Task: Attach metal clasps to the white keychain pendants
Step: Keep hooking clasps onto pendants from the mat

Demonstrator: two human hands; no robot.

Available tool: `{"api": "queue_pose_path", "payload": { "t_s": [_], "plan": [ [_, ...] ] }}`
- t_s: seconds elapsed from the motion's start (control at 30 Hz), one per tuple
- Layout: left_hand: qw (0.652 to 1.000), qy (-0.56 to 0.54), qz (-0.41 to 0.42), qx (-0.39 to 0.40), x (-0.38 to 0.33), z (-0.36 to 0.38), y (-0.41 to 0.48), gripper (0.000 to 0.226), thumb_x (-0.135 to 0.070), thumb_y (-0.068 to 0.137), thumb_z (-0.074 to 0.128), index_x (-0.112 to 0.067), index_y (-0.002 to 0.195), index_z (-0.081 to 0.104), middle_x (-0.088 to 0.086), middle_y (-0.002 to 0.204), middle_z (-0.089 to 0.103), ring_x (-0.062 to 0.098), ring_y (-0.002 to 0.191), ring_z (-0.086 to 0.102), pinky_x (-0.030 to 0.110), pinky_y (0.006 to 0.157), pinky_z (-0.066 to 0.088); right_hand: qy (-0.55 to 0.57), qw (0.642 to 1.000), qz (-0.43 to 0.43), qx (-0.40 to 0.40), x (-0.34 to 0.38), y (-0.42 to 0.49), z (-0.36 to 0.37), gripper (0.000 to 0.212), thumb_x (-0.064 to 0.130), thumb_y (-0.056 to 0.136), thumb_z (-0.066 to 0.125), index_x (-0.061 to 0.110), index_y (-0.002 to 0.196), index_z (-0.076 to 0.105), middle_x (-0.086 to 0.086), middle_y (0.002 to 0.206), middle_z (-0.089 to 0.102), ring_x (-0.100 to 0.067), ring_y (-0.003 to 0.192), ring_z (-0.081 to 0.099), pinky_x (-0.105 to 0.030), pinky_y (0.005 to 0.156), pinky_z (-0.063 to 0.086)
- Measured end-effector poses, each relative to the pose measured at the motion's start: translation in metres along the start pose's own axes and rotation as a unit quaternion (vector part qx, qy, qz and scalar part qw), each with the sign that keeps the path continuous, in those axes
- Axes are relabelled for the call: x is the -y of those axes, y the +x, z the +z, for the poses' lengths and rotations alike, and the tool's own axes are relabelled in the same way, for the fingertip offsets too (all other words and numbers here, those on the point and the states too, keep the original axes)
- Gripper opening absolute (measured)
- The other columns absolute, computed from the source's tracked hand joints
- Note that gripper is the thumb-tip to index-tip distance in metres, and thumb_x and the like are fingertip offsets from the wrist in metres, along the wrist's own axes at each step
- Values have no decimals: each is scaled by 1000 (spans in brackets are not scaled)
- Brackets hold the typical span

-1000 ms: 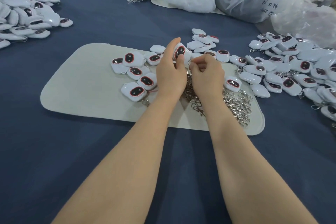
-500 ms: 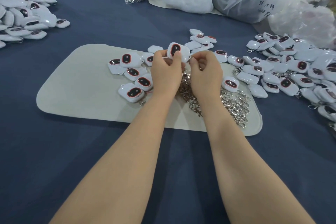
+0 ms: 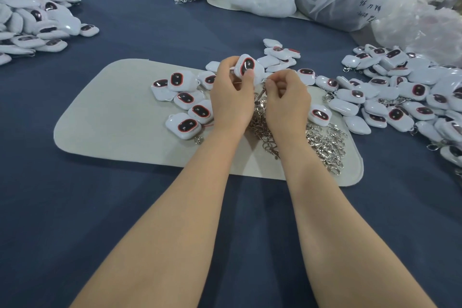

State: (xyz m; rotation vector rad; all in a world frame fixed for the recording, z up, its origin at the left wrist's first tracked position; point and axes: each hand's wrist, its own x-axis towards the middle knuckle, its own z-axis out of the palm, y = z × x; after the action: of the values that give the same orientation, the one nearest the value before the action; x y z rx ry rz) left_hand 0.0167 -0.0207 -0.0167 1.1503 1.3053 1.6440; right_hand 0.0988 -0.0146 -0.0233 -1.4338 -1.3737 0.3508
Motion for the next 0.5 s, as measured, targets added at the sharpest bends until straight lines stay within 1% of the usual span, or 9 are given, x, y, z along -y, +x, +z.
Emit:
{"api": "queue_pose_path", "payload": {
  "t_s": [0.1,0.17,0.2,0.27,0.33,0.37,0.43,0.47,0.5],
  "plan": [
    [1000,11,28,7,0,0,-1,10,-19,95,54,-24,104,53,3,97,66,23,89,64,30,82,51,-12,1000,-2,11,-1,0,0,10,4,90,53,10,91,61,6,78,58,-12,74,52,-15,69,37],
    [1000,4,28,10,0,0,0,11,-19,95,54,-25,105,53,3,98,66,21,89,64,30,83,52,-15,1000,-6,13,-1,0,0,10,4,90,52,10,91,61,7,76,58,-12,73,52,-15,68,36],
    [1000,-1,19,7,0,0,1,11,-20,95,54,-26,104,52,3,95,66,19,86,63,32,84,52,-7,1000,-5,11,-1,-1,0,10,5,90,52,11,91,60,9,74,56,-11,72,51,-15,68,37],
    [999,-31,-15,-1,0,1,3,11,-19,95,54,-24,104,53,1,83,65,12,74,62,35,84,54,21,1000,1,3,1,-1,0,10,7,91,52,15,89,57,16,71,54,-6,68,50,-12,67,38],
    [994,-88,-56,-7,0,2,5,13,-15,96,52,-16,108,54,-5,67,63,6,63,62,33,82,56,60,998,16,4,3,-1,0,10,10,92,53,19,88,54,18,75,54,1,70,51,-8,69,39],
    [991,-113,-75,-9,1,3,6,16,-13,96,51,-10,111,55,-9,61,63,4,59,62,31,79,57,86,996,31,10,4,-1,0,10,11,93,52,19,88,53,16,78,56,0,74,53,-11,75,42],
    [983,-147,-111,-7,1,3,8,24,-12,97,51,-1,118,55,-10,54,63,2,55,62,24,70,57,140,987,69,23,6,1,0,12,13,95,51,21,86,54,7,86,61,-9,83,58,-27,85,49],
    [978,-164,-130,-5,1,3,8,26,-13,97,51,1,119,54,-8,57,63,2,55,62,21,65,56,164,982,84,27,6,1,-1,14,13,95,51,22,84,54,2,88,63,-12,85,59,-33,87,50],
    [972,-183,-148,-2,0,3,9,27,-13,97,52,3,119,55,-4,62,63,2,55,62,19,62,55,185,978,95,29,7,2,-1,14,13,95,51,21,83,54,0,88,63,-13,85,59,-35,87,50]
  ]
}}
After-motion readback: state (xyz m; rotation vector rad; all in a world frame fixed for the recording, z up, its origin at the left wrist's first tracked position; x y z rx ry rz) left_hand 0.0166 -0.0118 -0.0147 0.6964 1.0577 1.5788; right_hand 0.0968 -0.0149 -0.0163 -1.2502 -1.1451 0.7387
